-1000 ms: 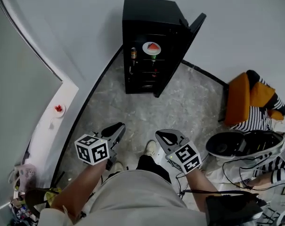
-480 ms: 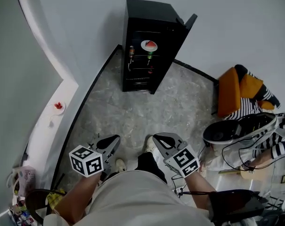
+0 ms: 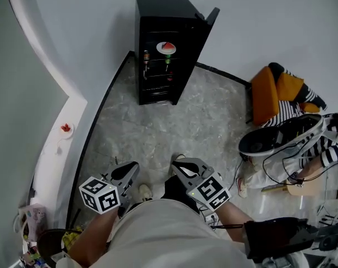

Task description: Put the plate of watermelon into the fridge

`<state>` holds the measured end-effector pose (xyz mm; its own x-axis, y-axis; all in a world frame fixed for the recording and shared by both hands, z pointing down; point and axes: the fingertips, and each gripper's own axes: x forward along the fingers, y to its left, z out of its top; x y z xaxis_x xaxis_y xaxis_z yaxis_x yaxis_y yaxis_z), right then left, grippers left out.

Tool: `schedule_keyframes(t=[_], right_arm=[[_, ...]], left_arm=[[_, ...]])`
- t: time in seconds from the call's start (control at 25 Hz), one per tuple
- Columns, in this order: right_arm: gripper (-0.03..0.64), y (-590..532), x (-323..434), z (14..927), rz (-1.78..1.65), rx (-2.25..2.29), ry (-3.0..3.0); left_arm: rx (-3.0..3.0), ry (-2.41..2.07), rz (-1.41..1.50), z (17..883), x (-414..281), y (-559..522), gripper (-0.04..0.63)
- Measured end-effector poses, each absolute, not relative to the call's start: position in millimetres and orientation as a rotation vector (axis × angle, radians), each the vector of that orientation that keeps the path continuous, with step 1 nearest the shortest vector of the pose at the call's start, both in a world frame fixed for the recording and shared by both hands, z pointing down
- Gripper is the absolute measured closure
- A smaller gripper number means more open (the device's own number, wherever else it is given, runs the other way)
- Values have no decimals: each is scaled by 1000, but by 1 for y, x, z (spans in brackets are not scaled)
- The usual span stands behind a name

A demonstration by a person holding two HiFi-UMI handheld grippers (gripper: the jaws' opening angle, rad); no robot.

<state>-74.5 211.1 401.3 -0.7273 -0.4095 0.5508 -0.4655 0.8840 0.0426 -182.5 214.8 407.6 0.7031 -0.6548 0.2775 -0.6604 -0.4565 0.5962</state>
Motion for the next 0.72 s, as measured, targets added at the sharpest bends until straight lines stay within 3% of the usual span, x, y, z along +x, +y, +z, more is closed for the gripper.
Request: schedule_keyframes(t=[0.72], right_arm=[[603, 200, -79, 390, 79, 607, -2506]], left_arm=[[2247, -1024, 12, 398, -177, 207, 572]])
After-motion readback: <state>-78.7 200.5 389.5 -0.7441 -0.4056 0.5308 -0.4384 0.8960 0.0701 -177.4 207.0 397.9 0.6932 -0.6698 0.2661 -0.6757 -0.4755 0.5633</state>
